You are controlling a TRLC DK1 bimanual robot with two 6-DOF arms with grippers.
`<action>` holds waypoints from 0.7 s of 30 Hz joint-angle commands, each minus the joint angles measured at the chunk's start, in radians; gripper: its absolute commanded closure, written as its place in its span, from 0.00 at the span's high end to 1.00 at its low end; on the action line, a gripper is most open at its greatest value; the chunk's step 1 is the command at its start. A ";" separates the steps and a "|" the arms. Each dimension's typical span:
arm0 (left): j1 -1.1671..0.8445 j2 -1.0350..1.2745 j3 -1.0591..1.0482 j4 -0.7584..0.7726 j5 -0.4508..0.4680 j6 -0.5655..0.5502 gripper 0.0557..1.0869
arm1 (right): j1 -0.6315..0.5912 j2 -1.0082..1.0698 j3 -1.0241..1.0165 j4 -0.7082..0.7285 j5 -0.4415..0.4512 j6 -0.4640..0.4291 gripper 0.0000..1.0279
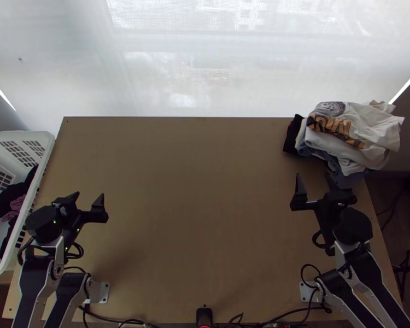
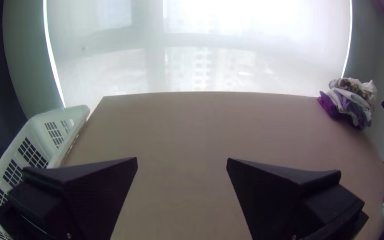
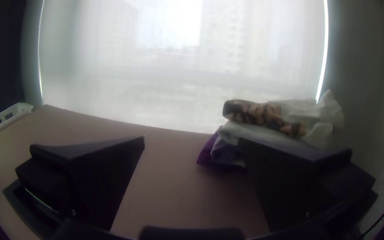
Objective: Fold the t-shirt
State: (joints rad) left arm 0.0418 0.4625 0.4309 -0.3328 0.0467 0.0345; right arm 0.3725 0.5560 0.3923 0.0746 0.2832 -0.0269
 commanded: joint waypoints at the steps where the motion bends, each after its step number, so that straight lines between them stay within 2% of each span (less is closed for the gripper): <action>1: -0.013 -0.110 -0.193 0.066 -0.007 -0.127 0.95 | 0.039 -0.240 -0.204 0.001 0.102 0.039 0.95; 3: 0.003 -0.225 -0.207 -0.029 -0.007 -0.130 0.95 | 0.069 -0.380 -0.256 -0.055 0.120 0.039 0.95; 5: -0.006 -0.374 -0.199 -0.075 -0.005 -0.133 0.95 | 0.111 -0.567 -0.291 -0.183 0.125 0.039 0.95; 6: -0.013 -0.461 -0.199 -0.077 -0.005 -0.133 0.95 | 0.121 -0.564 -0.290 -0.222 0.132 0.050 0.95; 9: 0.017 -0.432 -0.198 -0.081 -0.007 -0.120 0.95 | 0.089 -0.559 -0.299 -0.299 0.143 0.166 0.95; 14: 0.095 -0.461 -0.196 -0.091 -0.007 -0.111 0.95 | -0.124 -0.558 -0.299 -0.326 0.143 0.357 0.95; 16: 0.093 -0.464 -0.196 -0.092 -0.007 -0.105 0.95 | -0.215 -0.559 -0.299 -0.331 0.143 0.374 0.95; 17: 0.093 -0.464 -0.196 -0.092 -0.007 -0.105 0.95 | -0.253 -0.558 -0.299 -0.380 0.142 0.378 0.95; 18: 0.093 -0.466 -0.196 -0.091 -0.007 -0.105 0.95 | -0.285 -0.554 -0.299 -0.389 0.143 0.412 0.95; 21: 0.093 -0.466 -0.195 -0.104 -0.007 -0.104 0.95 | -0.333 -0.558 -0.297 -0.394 0.143 0.429 0.95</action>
